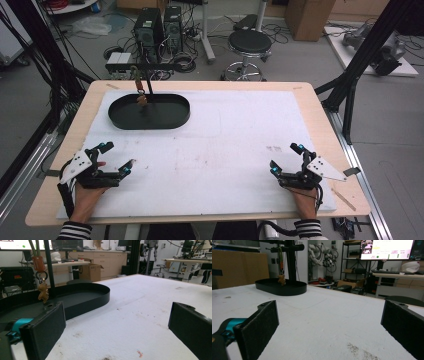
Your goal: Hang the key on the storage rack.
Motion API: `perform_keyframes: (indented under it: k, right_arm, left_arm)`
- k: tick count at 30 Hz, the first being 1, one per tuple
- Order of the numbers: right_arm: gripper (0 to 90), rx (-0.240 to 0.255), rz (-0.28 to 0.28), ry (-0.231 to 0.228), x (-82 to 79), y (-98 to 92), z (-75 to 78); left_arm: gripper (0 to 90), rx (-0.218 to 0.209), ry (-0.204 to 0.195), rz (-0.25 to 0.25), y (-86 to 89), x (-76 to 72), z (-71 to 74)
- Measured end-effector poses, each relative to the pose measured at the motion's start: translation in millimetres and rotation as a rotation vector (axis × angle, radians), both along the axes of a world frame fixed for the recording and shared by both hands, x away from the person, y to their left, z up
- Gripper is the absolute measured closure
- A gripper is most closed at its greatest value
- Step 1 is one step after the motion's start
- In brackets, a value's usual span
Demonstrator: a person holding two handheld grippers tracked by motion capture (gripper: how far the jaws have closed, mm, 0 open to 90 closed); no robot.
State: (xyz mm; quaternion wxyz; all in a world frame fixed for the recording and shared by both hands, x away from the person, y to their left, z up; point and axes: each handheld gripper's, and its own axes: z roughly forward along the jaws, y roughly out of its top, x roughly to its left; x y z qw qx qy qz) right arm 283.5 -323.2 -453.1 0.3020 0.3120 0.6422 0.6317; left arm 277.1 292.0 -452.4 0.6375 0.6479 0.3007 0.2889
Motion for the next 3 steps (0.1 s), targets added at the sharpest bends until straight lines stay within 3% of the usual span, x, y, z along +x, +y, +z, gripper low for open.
perform_keyframes:
  k: [3]
  right_arm:
    - [0.4,-0.004,-0.004,-0.009,-0.4,0.1,-0.2]
  left_arm:
    - [1.7,-0.009,-0.01,0.004,1.0,-1.0,-0.4]
